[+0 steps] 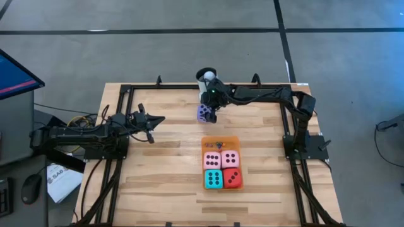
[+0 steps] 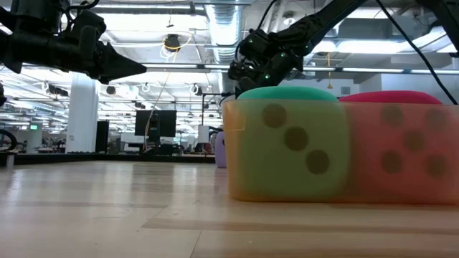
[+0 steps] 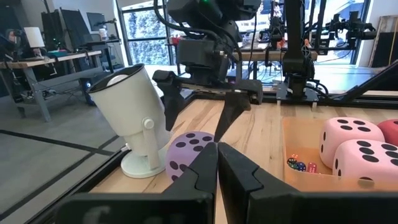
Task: Pick & Place Dice
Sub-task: Put the large purple dice into the orange bin
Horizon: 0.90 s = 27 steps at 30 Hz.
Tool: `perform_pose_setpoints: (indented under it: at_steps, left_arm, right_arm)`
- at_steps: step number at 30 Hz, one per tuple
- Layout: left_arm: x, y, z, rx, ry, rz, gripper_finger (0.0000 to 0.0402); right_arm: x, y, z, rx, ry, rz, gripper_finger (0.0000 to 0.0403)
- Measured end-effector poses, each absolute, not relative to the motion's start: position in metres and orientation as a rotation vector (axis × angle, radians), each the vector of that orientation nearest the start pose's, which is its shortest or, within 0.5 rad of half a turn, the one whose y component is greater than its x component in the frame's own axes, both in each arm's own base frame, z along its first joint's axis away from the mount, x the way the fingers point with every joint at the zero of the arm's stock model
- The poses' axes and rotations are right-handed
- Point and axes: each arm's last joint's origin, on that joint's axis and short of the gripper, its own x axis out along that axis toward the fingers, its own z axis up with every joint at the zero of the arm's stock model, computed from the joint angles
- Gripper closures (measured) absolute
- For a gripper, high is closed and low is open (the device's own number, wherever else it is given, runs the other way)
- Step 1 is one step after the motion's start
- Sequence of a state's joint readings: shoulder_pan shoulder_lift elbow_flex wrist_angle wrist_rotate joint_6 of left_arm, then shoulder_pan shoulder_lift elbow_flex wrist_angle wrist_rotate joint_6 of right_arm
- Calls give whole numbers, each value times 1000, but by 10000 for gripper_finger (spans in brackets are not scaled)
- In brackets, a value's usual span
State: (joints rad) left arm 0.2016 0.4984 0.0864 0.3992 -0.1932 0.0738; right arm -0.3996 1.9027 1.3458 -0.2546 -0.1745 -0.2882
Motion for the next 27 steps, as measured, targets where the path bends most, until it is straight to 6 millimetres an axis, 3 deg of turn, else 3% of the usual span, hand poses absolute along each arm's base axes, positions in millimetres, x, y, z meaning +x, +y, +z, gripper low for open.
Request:
perform_pose_setpoints:
  at_steps: [27]
  left_arm:
    - [129, 32, 185, 73, 28, 394, 401]
  right_arm:
    - [379, -155, 215, -51, 776, -103, 3]
